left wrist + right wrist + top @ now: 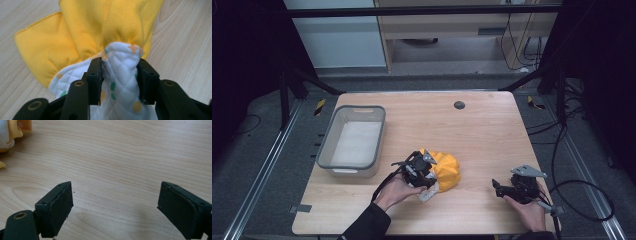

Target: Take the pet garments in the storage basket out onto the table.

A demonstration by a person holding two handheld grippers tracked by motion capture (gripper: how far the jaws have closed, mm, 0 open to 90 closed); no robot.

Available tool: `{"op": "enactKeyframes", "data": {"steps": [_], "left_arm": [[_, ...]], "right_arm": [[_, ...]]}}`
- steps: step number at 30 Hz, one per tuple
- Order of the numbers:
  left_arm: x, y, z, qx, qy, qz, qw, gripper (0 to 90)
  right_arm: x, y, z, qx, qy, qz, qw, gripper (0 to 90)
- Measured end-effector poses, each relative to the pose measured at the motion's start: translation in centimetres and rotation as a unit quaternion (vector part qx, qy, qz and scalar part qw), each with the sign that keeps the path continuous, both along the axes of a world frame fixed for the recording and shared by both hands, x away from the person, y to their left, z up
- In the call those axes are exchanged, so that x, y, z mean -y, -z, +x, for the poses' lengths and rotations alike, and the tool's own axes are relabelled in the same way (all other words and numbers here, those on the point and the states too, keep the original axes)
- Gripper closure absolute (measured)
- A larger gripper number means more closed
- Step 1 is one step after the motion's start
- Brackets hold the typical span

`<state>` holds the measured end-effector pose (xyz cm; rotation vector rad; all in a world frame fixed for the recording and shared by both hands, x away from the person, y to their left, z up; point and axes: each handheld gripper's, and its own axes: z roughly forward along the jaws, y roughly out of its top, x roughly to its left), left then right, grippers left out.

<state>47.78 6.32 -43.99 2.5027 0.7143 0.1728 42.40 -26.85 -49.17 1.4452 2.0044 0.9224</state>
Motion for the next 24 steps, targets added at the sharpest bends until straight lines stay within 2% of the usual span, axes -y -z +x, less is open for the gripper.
{"op": "enactKeyframes", "data": {"steps": [1, 2, 3, 5, 7, 12, 13, 14, 15, 18, 20, 23, 24], "left_arm": [[0.0, 0.0, 0.0, 0.000, -0.001, 0.003, 1.0000, 53.2], [0.0, 0.0, 0.0, 0.002, -0.003, 0.005, 1.0000, 53.2], [0.0, 0.0, -0.1, 0.007, -0.004, 0.013, 0.9999, 47.1], [-0.1, -0.1, -0.1, 0.008, -0.004, 0.012, 0.9999, 45.3], [-0.2, -0.2, -0.3, 0.016, -0.006, 0.014, 0.9998, 37.0], [-0.9, -0.7, -0.7, 0.031, -0.019, 0.007, 0.9993, 29.6], [-1.2, -1.1, -0.9, 0.041, -0.024, 0.001, 0.9989, 26.9], [-1.2, -1.1, -0.9, 0.041, -0.024, 0.001, 0.9989, 25.7], [-1.4, -1.5, -1.1, 0.049, -0.031, -0.012, 0.9983, 24.2], [-1.8, -1.8, -1.4, 0.058, -0.036, -0.018, 0.9975, 20.6], [-2.3, -2.1, -1.7, 0.066, -0.044, -0.026, 0.9965, 19.3], [-3.5, -2.4, -2.2, 0.085, -0.061, -0.041, 0.9937, 17.7], [-3.5, -2.4, -2.2, 0.085, -0.061, -0.041, 0.9937, 17.3]], "right_arm": [[0.0, 0.0, 0.0, 0.000, 0.000, 0.000, 1.0000, 12.6], [0.0, 0.0, 0.0, 0.000, 0.000, 0.000, 1.0000, 12.6], [0.0, 0.0, 0.0, 0.000, -0.001, 0.000, 1.0000, 12.5], [0.0, 0.0, 0.0, 0.000, 0.000, 0.000, 1.0000, 12.5], [0.0, 0.0, 0.0, 0.000, 0.000, -0.001, 1.0000, 12.5], [-0.1, 0.0, 0.0, -0.002, 0.002, 0.002, 1.0000, 12.4], [0.0, 0.0, 0.0, -0.001, 0.001, 0.001, 1.0000, 12.2], [0.0, 0.0, 0.0, 0.000, 0.001, -0.002, 1.0000, 12.2], [0.0, 0.0, 0.0, 0.000, 0.002, 0.000, 1.0000, 12.2], [0.0, 0.0, 0.0, -0.001, 0.004, 0.001, 1.0000, 12.2], [0.0, 0.0, -0.1, -0.002, 0.004, 0.003, 1.0000, 12.2], [0.0, 0.0, 0.0, 0.000, 0.003, -0.001, 1.0000, 12.2], [0.0, 0.0, 0.0, 0.000, 0.003, -0.001, 1.0000, 12.2]]}}
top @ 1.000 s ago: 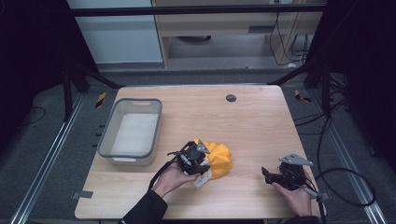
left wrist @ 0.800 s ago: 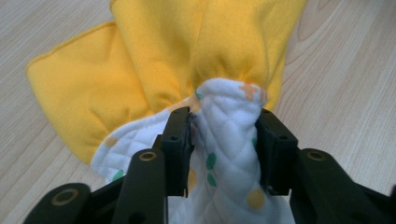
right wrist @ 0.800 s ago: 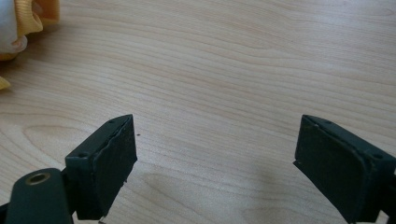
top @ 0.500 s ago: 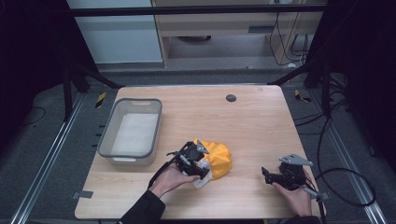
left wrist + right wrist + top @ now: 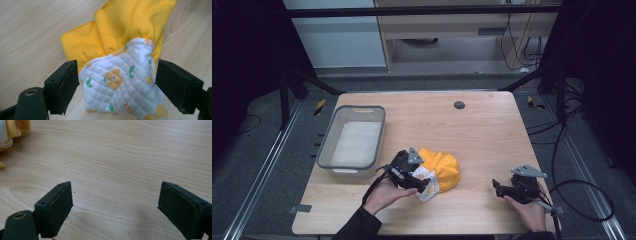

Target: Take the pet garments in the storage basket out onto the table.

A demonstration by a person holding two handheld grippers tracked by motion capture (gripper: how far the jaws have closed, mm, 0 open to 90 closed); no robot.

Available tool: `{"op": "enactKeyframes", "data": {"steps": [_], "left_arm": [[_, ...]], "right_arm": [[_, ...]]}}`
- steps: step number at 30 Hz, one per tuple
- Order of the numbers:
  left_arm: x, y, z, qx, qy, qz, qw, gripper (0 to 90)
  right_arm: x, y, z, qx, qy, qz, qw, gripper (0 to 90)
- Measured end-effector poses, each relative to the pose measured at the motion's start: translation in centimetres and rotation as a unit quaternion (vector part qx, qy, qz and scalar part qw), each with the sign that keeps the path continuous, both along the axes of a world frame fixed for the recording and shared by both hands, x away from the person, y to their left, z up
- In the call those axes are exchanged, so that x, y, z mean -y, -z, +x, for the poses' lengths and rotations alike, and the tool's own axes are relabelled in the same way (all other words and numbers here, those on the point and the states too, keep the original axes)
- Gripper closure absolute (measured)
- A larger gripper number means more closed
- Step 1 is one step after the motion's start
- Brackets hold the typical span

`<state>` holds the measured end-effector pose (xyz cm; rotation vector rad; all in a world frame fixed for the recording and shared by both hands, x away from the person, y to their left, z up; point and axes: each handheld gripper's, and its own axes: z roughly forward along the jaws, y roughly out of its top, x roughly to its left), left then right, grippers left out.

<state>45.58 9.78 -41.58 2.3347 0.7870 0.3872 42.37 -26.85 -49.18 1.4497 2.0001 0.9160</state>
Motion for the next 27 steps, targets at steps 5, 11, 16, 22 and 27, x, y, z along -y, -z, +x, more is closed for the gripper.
{"op": "enactKeyframes", "data": {"steps": [5, 11, 16, 22, 27], "left_arm": [[-2.1, -0.4, -0.9, 0.026, -0.026, -0.023, 0.9991, 16.0], [-4.2, 0.0, -1.5, 0.032, -0.048, -0.048, 0.9972, 15.4], [-5.9, 0.7, -2.4, 0.047, -0.061, -0.063, 0.9950, 15.2], [-7.9, 1.8, -3.4, 0.056, -0.080, -0.068, 0.9929, 15.2], [-9.0, 2.5, -4.0, 0.056, -0.087, -0.067, 0.9923, 15.2]], "right_arm": [[-0.1, 0.0, 0.0, 0.001, -0.002, 0.000, 1.0000, 12.2], [-0.1, 0.0, 0.0, 0.003, -0.003, -0.006, 1.0000, 12.0], [-0.1, 0.0, 0.0, 0.004, -0.003, -0.006, 1.0000, 11.7], [-0.2, 0.0, -0.1, 0.004, -0.002, -0.007, 1.0000, 11.2], [-0.2, 0.0, -0.1, 0.003, -0.002, -0.007, 1.0000, 11.0]]}}
